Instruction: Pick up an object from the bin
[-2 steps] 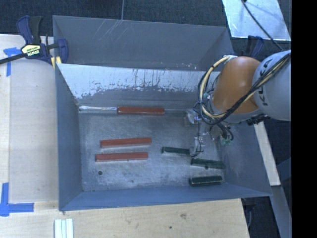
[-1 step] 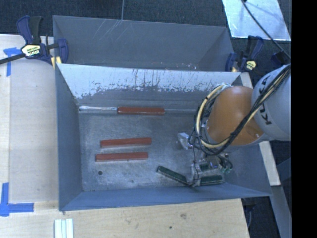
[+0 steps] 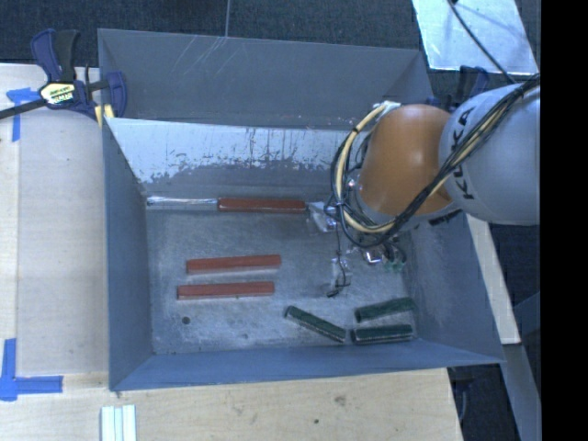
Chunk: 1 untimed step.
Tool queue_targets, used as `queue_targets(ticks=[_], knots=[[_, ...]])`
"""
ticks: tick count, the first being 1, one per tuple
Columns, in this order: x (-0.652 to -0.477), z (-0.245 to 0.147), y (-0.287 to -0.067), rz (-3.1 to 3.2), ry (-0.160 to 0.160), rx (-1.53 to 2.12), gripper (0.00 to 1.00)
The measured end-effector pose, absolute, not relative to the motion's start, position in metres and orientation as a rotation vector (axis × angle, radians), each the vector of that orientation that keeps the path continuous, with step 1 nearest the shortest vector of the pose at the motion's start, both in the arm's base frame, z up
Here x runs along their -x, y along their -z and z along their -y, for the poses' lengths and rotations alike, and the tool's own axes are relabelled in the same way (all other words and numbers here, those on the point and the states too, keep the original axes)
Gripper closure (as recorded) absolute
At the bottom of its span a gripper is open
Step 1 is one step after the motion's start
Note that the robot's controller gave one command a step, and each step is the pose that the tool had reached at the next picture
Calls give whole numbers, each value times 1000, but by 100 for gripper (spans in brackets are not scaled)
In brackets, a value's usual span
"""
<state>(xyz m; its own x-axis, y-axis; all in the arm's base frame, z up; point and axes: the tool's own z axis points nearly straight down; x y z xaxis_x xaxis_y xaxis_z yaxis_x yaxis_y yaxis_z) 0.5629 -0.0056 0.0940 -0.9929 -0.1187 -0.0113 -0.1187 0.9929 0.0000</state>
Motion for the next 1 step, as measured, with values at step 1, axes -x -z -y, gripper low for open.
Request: queue_targets(ticks=[1], knots=[[-577, -68, -88, -3131, -6, 169, 0]])
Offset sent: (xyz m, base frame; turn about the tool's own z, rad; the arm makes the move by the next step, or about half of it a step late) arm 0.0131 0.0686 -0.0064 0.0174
